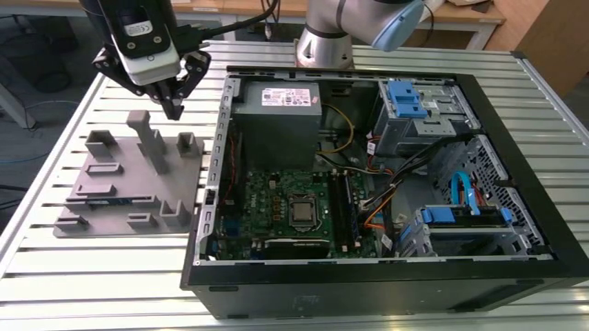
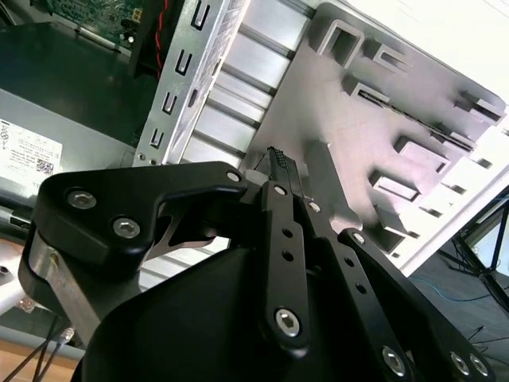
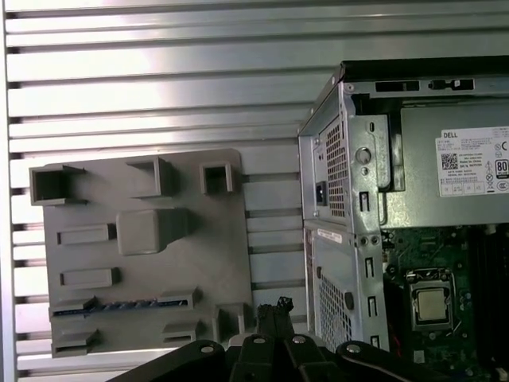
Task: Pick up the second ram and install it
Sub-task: 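Reach for the second ram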
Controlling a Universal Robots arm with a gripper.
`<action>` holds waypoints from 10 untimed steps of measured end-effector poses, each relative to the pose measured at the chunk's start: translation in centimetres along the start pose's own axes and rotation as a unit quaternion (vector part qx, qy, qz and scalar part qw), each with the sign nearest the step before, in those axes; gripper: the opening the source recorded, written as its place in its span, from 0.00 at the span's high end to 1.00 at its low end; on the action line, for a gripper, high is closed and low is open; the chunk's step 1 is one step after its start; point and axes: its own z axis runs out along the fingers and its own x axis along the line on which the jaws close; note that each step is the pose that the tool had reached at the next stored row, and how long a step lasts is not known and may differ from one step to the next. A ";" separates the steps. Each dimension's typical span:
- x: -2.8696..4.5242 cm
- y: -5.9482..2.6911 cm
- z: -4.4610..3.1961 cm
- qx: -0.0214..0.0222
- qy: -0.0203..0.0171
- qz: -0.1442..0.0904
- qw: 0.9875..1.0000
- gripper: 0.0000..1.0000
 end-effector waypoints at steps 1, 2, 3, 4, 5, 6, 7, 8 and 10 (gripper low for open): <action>0.01 -0.03 0.06 0.000 0.000 0.000 1.000 0.89; 0.03 -0.05 0.12 0.000 0.000 0.000 1.000 0.89; 0.04 -0.08 0.18 0.000 0.000 0.000 1.000 0.89; 0.06 -0.10 0.23 0.000 0.000 0.000 1.000 0.89; 0.07 -0.13 0.28 0.000 0.000 0.000 1.000 0.89; 0.09 -0.16 0.34 0.000 0.000 0.000 1.000 0.89; 0.10 -0.19 0.40 0.000 0.000 0.000 1.000 0.89; 0.12 -0.22 0.45 0.000 0.000 0.000 1.000 0.89; 0.14 -0.27 0.56 0.000 0.000 0.000 1.000 0.89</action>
